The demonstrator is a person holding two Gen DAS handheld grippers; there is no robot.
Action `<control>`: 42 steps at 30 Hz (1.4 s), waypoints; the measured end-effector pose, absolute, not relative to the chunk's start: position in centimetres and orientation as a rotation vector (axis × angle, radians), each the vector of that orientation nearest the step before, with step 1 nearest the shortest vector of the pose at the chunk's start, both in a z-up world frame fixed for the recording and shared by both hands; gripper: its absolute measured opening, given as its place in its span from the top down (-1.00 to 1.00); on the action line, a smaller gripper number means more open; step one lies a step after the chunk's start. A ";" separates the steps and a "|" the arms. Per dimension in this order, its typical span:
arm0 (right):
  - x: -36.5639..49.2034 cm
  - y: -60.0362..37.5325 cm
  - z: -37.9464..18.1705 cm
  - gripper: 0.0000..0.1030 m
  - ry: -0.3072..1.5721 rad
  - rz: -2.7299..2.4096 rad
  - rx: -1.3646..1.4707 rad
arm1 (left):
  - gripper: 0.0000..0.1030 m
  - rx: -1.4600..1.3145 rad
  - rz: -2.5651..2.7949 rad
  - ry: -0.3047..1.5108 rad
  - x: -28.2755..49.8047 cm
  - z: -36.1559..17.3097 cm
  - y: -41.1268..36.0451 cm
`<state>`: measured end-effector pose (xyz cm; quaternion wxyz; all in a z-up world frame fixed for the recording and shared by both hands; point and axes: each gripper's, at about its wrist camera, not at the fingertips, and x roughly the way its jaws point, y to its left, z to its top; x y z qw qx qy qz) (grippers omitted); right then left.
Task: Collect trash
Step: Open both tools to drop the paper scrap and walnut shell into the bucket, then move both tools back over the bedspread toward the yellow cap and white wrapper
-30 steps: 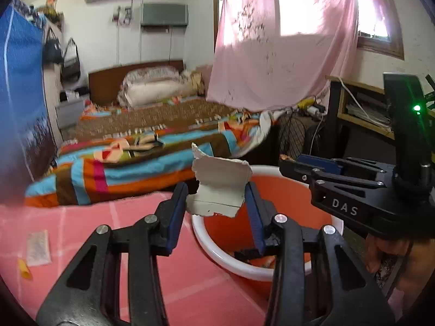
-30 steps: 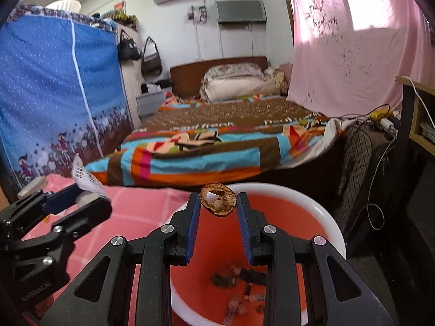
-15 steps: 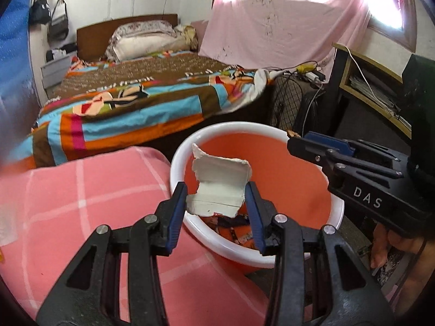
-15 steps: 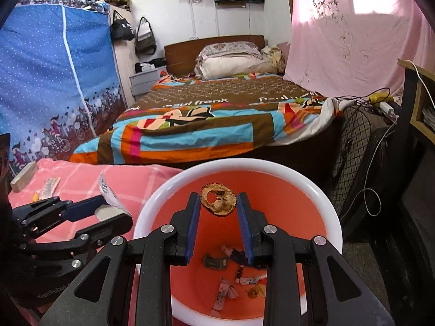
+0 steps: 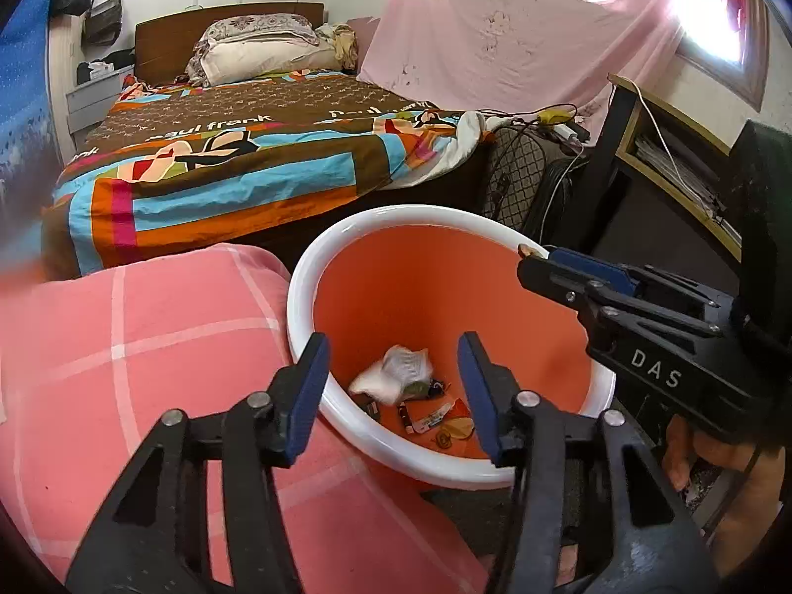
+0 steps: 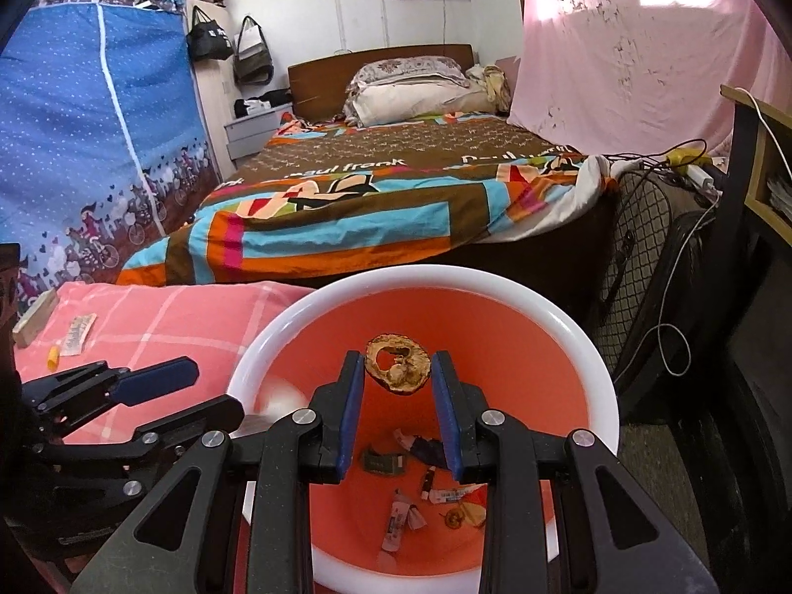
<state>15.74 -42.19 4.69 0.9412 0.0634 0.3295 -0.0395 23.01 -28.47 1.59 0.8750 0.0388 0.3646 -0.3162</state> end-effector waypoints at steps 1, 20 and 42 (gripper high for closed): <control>15.8 -42.2 4.7 0.47 0.674 -0.082 0.130 | -0.43 0.082 -0.659 0.760 23.0 1.6 -28.4; 15.9 -42.1 4.9 -0.52 0.655 -0.091 0.149 | -0.88 0.021 -0.594 0.699 22.8 2.4 -25.4; 14.7 -38.2 8.5 -1.00 0.381 -0.016 0.158 | -0.96 -0.089 -0.258 0.390 21.1 5.9 -16.3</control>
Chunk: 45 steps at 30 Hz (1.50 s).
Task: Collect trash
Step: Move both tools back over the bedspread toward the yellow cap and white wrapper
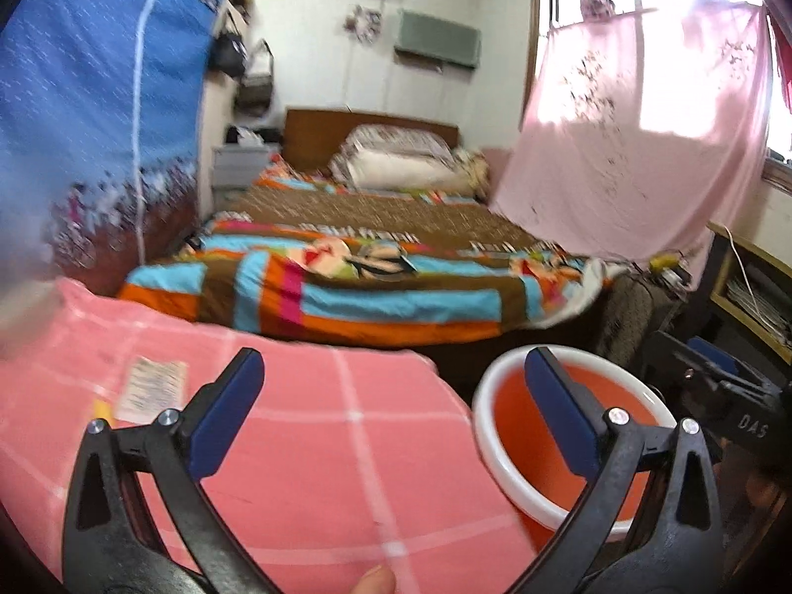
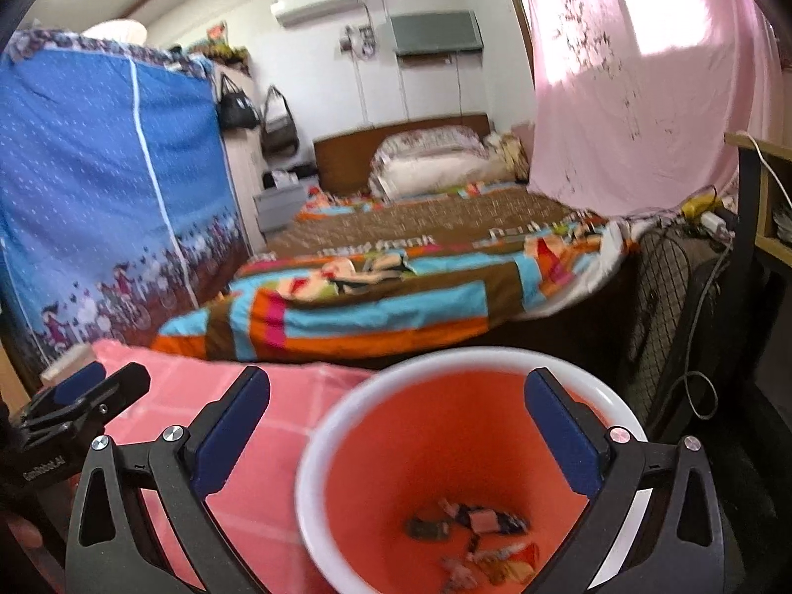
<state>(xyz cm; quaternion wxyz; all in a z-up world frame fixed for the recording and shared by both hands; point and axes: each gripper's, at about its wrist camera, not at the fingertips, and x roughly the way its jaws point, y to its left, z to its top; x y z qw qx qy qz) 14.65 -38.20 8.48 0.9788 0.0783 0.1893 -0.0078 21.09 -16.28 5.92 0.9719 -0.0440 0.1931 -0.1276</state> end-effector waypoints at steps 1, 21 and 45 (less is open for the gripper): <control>14.6 -37.9 8.7 -1.00 0.366 -0.011 0.155 | -0.96 -0.090 -0.241 0.364 20.8 6.3 -15.6; 12.7 -26.2 11.0 -1.00 -0.008 0.127 -0.002 | -0.96 -0.071 -0.015 0.134 16.3 8.8 -4.4; 15.0 -18.2 8.4 -1.00 -0.039 0.229 -0.125 | -0.96 -0.066 0.084 0.173 16.7 6.9 3.4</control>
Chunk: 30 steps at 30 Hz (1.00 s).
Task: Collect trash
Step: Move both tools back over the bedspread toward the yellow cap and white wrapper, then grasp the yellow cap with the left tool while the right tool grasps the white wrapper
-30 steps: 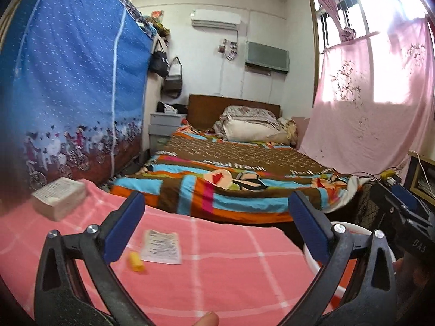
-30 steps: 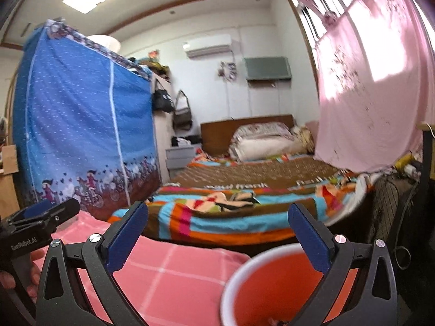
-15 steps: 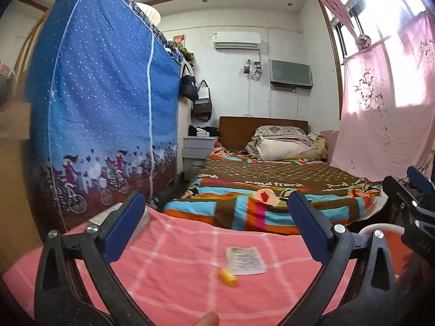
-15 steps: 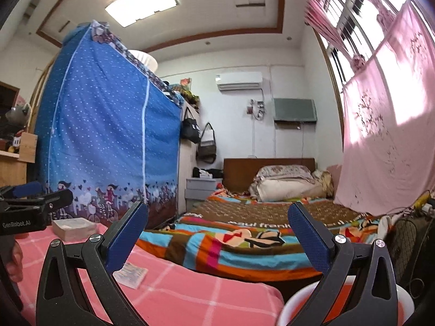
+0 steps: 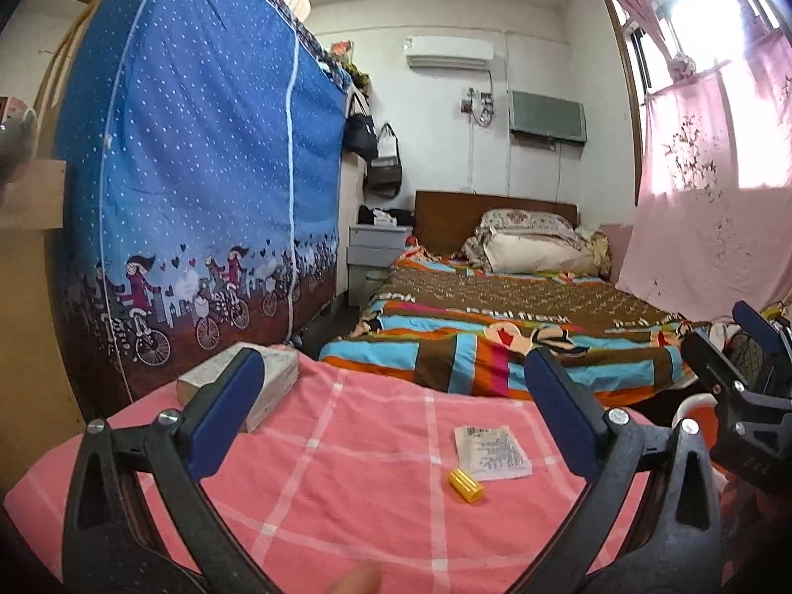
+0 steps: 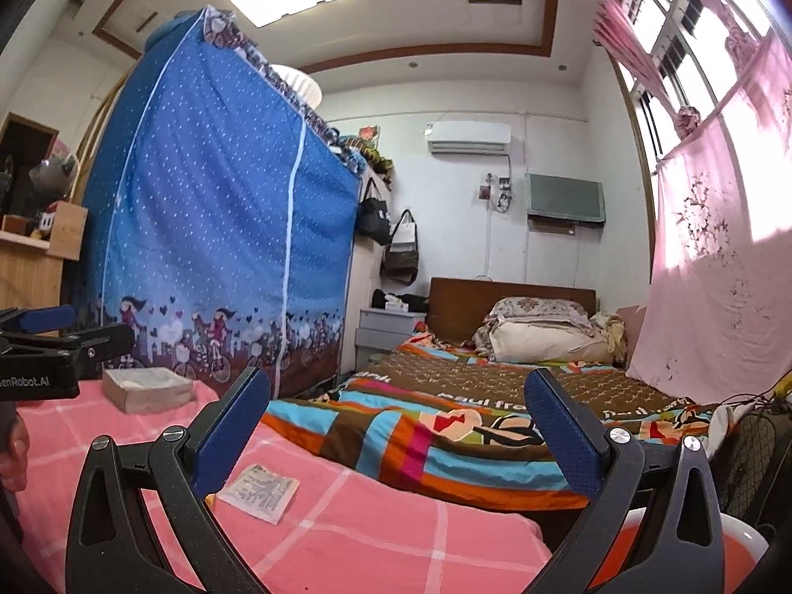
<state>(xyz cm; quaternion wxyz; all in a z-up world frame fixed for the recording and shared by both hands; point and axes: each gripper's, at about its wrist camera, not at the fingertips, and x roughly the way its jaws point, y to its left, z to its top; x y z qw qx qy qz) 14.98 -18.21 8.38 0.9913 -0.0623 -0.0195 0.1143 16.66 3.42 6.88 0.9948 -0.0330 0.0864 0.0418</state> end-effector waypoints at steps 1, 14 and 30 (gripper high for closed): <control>15.2 -18.1 8.4 -1.00 -0.024 0.234 -0.128 | -0.96 -0.064 0.077 0.194 17.0 6.7 3.4; 19.6 -17.9 7.4 -0.99 0.223 0.288 -0.094 | -0.96 -0.095 -0.025 0.545 22.4 3.2 2.5; 23.2 -17.1 5.5 -0.73 0.475 0.340 -0.081 | -0.02 -0.087 -0.137 0.874 26.8 -0.6 -0.3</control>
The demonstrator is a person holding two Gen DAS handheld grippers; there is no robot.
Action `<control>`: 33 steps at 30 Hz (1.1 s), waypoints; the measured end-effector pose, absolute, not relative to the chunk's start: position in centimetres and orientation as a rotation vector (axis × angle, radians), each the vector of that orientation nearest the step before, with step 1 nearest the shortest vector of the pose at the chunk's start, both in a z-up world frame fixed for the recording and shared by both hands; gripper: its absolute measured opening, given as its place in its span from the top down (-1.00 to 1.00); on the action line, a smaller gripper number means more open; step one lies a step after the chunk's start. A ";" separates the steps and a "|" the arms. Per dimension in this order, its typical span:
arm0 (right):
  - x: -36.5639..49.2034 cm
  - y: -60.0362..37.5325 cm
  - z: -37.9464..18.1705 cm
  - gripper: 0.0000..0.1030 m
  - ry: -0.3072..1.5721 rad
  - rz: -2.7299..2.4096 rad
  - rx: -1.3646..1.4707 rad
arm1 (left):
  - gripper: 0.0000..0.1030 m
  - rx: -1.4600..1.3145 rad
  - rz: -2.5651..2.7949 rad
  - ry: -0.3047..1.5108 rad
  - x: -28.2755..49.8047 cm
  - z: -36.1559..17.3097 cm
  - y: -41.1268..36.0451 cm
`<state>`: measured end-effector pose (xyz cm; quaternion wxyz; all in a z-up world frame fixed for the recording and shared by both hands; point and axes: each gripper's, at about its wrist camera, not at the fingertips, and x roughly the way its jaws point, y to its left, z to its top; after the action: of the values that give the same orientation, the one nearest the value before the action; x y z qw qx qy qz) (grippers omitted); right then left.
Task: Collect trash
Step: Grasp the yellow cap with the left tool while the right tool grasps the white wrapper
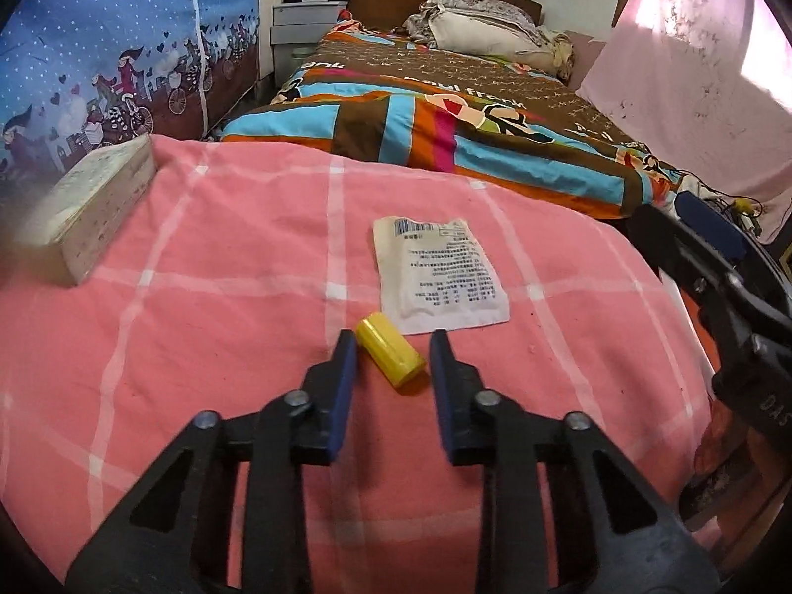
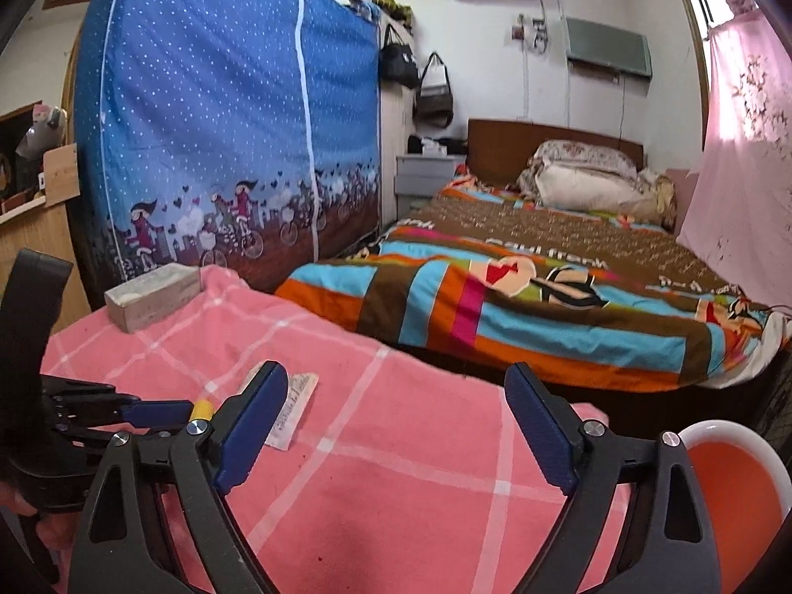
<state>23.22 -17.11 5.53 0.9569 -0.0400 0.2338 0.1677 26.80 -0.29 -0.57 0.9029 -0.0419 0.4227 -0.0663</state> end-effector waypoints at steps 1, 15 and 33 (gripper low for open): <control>23.4 -17.1 5.4 -0.73 0.486 0.342 -0.082 | 0.06 -0.093 -0.134 0.875 26.8 -0.6 -0.2; 26.4 -12.4 3.1 -0.51 0.733 0.530 -0.067 | 0.13 -0.174 -0.034 0.851 25.5 -0.2 5.9; 27.9 -8.2 1.0 -0.05 0.849 0.568 -0.155 | 0.14 -0.226 -0.008 0.839 25.2 -0.3 7.9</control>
<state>27.93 -8.16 0.97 0.8696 -0.0740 0.4057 0.2717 25.20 7.90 -0.34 0.9072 -0.1096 0.4062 -0.0041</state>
